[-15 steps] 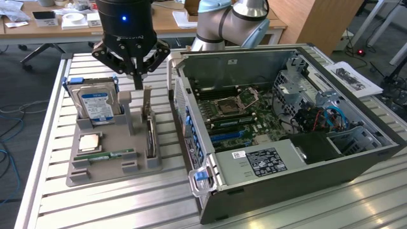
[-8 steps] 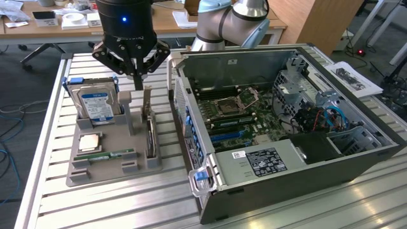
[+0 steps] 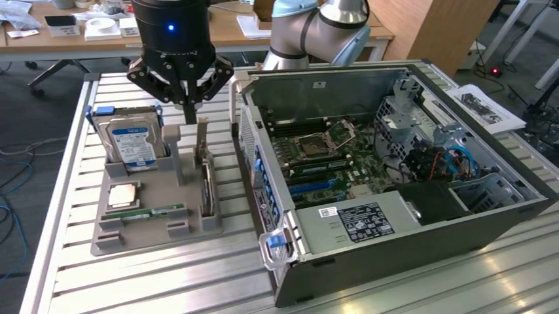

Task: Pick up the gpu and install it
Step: 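Pick up the gpu and move the gpu toward the slot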

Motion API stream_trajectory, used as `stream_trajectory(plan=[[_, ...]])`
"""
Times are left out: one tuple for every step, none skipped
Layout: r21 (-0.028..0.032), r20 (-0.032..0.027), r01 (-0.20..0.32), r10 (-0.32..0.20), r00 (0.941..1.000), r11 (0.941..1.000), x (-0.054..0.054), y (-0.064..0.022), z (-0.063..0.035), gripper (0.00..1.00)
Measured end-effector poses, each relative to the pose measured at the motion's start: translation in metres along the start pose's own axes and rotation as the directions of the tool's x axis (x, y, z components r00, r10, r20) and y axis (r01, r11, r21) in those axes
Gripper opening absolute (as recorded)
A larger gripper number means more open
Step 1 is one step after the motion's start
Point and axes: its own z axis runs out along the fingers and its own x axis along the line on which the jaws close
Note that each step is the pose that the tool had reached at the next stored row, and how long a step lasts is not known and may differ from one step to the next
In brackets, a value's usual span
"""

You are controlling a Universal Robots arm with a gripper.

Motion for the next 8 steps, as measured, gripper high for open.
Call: stream_trajectory(plan=[[0.0000, 0.0000, 0.000, 0.000, 1.0000, 1.0000, 0.0000, 0.0000, 0.0002, 0.11], [0.0001, -0.0001, 0.000, 0.000, 1.0000, 1.0000, 0.0000, 0.0000, 0.0003, 0.11], [0.0001, -0.0001, 0.000, 0.000, 1.0000, 1.0000, 0.0000, 0.0000, 0.0003, 0.11], [0.0001, -0.0001, 0.000, 0.000, 1.0000, 1.0000, 0.0000, 0.0000, 0.0003, 0.11], [0.0001, -0.0001, 0.000, 0.000, 1.0000, 1.0000, 0.0000, 0.0000, 0.0003, 0.11], [0.0000, -0.0001, 0.000, 0.000, 1.0000, 1.0000, 0.0000, 0.0000, 0.0004, 0.11], [0.0000, 0.0000, 0.000, 0.000, 1.0000, 1.0000, 0.0000, -0.0001, 0.0004, 0.11], [-0.0002, 0.0002, 0.000, 0.000, 1.0000, 1.0000, 0.0000, -0.0002, 0.0005, 0.11]])
